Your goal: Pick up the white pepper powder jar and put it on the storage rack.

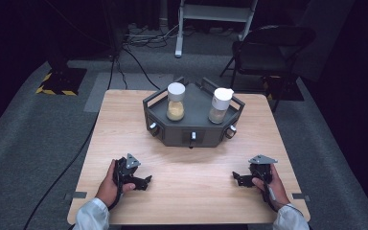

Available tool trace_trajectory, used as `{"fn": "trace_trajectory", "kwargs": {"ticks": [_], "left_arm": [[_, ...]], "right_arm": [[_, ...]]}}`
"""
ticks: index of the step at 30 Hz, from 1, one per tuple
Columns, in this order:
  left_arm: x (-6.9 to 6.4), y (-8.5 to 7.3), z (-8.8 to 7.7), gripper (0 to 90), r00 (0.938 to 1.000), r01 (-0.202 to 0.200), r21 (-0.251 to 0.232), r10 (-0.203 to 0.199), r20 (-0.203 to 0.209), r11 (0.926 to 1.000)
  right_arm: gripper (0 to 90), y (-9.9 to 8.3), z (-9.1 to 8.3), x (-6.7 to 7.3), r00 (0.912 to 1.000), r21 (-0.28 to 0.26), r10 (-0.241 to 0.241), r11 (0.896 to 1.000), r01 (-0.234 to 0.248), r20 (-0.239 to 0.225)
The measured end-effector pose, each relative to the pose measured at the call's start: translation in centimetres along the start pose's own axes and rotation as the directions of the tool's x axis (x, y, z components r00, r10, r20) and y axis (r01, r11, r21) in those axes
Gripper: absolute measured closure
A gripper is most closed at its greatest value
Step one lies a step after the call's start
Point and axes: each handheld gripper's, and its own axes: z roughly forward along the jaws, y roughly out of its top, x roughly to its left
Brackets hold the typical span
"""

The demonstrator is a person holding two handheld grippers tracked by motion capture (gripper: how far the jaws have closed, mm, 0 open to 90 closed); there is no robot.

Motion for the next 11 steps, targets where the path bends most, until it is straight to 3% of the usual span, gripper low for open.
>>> {"fn": "trace_trajectory", "kwargs": {"ticks": [11], "left_arm": [[0.03,0.02,0.0,0.0,1.0,-0.001,0.001,0.001,0.001,1.0]], "right_arm": [[0.0,0.01,0.0,-0.11,1.0,0.001,-0.004,1.0,0.004,-0.004]]}}
